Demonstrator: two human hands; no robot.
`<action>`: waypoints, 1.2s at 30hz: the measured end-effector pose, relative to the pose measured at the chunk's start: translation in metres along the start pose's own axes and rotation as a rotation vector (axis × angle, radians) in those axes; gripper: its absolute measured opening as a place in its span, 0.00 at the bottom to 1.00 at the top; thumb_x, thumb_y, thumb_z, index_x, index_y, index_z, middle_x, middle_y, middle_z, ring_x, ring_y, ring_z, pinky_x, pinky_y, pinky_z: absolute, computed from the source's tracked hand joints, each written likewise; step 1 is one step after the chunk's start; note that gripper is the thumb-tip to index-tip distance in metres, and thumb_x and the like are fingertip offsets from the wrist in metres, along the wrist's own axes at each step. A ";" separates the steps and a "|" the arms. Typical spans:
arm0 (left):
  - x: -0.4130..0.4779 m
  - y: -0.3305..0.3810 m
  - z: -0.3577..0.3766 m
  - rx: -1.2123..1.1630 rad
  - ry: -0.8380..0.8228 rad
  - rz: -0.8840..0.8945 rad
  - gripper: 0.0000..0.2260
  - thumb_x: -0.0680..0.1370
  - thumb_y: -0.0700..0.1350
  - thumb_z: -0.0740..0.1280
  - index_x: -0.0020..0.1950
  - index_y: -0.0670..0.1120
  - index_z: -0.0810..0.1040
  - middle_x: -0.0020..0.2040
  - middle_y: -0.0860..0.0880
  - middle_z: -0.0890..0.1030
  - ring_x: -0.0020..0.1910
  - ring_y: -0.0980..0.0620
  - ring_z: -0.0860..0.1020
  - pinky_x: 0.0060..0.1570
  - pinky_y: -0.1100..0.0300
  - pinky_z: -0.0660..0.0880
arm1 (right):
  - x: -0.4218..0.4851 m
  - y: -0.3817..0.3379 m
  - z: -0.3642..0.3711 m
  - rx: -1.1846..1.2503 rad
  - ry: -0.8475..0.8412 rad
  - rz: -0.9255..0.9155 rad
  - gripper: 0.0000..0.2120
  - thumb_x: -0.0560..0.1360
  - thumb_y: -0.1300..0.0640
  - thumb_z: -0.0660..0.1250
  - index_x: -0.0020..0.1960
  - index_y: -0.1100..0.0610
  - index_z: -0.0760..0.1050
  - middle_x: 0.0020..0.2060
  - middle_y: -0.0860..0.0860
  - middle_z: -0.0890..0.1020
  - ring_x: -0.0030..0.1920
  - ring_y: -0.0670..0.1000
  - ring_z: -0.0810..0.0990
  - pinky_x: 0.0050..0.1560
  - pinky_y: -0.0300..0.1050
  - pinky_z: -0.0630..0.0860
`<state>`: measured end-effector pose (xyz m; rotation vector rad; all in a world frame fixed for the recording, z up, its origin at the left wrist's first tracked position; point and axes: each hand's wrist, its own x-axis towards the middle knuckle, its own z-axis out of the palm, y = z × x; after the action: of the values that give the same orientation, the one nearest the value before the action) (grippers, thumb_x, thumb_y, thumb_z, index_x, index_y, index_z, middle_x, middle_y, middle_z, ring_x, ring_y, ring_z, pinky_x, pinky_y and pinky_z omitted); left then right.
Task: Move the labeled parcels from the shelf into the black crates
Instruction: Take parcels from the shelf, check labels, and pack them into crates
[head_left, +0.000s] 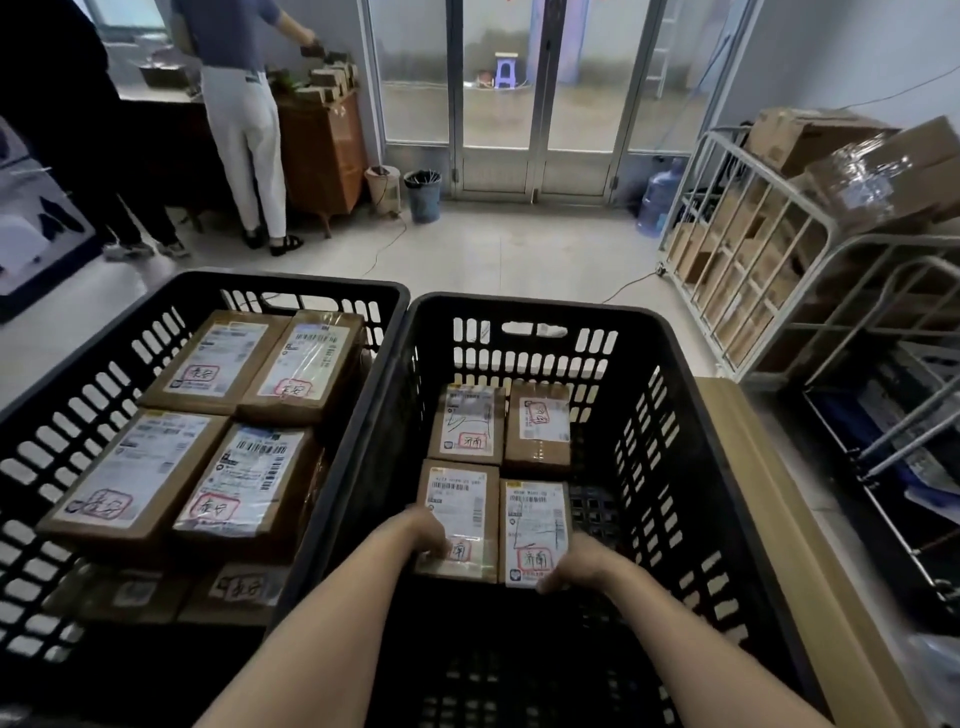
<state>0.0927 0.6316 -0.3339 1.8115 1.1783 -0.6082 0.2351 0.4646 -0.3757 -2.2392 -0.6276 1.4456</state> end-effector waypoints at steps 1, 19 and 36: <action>0.004 0.001 0.000 -0.001 0.028 0.005 0.20 0.75 0.33 0.64 0.68 0.37 0.70 0.67 0.41 0.74 0.65 0.45 0.73 0.65 0.55 0.70 | 0.004 -0.001 -0.001 0.012 0.005 -0.023 0.18 0.63 0.68 0.74 0.44 0.47 0.76 0.40 0.42 0.81 0.41 0.38 0.78 0.33 0.27 0.72; 0.007 0.007 -0.001 0.960 0.219 0.354 0.32 0.78 0.44 0.63 0.76 0.42 0.50 0.78 0.43 0.48 0.76 0.44 0.51 0.71 0.49 0.61 | 0.003 -0.012 0.004 -0.691 0.408 -0.425 0.34 0.71 0.48 0.70 0.72 0.54 0.60 0.74 0.49 0.58 0.73 0.51 0.57 0.68 0.49 0.64; 0.002 0.008 0.000 1.001 0.169 0.307 0.43 0.74 0.52 0.69 0.77 0.44 0.44 0.78 0.44 0.46 0.77 0.46 0.51 0.72 0.49 0.60 | 0.005 -0.010 0.009 -0.707 0.310 -0.425 0.33 0.74 0.47 0.66 0.74 0.56 0.57 0.76 0.52 0.52 0.76 0.52 0.49 0.73 0.50 0.56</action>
<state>0.1002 0.6312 -0.3319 2.8557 0.6804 -0.9722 0.2278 0.4764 -0.3776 -2.5153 -1.5712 0.7007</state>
